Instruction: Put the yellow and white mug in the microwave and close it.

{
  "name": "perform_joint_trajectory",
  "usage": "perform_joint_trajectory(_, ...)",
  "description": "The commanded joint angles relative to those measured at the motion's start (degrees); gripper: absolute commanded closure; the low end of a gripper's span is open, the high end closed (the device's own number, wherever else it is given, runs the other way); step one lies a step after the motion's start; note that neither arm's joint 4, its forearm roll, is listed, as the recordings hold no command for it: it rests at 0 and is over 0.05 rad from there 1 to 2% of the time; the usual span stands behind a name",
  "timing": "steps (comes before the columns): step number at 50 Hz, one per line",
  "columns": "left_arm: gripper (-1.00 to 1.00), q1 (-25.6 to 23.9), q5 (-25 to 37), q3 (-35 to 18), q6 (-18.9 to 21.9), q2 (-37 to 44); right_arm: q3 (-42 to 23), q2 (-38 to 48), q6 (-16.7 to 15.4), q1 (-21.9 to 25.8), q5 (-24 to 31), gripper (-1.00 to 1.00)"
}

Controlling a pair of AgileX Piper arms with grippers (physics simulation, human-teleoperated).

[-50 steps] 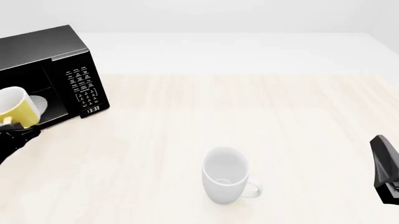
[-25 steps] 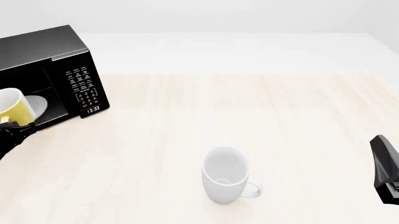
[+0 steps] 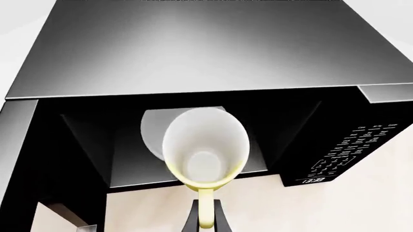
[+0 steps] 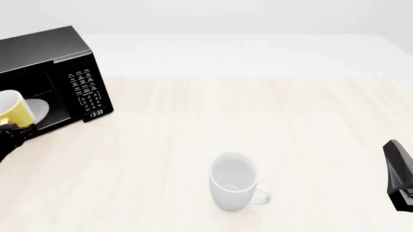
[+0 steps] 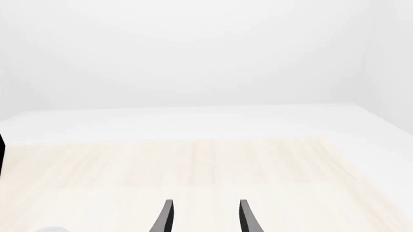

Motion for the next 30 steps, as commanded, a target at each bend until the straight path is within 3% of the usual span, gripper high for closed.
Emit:
perform_joint_trajectory(1, 1.0, 0.5, -0.2, -2.0, 0.0, 1.7, 0.0, 0.0, 0.0, 0.0, 0.0, -1.0)
perform_joint_trajectory(30, 1.0, 1.8, 3.4, -9.3, -1.3, 3.1, 0.0, 0.0, 0.0, 0.0, 0.0, -1.0)
